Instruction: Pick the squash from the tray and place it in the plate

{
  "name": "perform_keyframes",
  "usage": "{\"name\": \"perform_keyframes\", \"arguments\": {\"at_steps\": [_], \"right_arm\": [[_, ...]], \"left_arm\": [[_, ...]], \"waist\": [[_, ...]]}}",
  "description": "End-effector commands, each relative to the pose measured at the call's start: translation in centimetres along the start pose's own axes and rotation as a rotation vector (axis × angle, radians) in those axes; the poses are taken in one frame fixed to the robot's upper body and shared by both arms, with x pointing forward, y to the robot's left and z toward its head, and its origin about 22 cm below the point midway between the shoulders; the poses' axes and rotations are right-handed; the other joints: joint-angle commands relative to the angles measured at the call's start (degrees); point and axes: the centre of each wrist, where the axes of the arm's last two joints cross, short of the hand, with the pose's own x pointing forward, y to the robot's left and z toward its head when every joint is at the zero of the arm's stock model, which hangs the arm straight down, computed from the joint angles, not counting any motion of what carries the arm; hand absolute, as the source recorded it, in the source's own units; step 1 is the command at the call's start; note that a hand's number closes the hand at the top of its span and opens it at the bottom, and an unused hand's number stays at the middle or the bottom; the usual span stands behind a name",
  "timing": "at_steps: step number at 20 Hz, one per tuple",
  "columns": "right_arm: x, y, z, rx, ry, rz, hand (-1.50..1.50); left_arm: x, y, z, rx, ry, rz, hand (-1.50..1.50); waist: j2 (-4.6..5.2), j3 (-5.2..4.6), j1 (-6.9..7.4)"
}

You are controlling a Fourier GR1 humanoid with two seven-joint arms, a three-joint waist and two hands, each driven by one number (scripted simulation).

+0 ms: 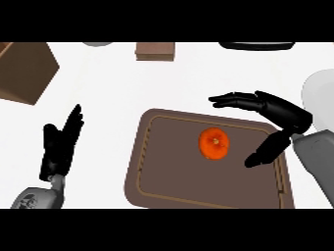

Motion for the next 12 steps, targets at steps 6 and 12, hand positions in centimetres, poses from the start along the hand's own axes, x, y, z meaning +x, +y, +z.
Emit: {"name": "perform_keyframes", "arguments": {"at_steps": [6, 12], "right_arm": [[2.3, -1.2, -3.6, 0.322, 0.185, 0.264, -1.5], [3.2, -0.3, -4.7, 0.484, 0.243, 0.284, -1.5]], "left_arm": [[0.3, 0.7, 2.0, -0.008, 0.007, -0.01, 0.0], [-0.1, -0.6, 1.1, 0.011, 0.004, 0.013, 0.0]], "waist": [[-0.26, -0.06, 0.05], [-0.1, -0.07, -1.0]]}}
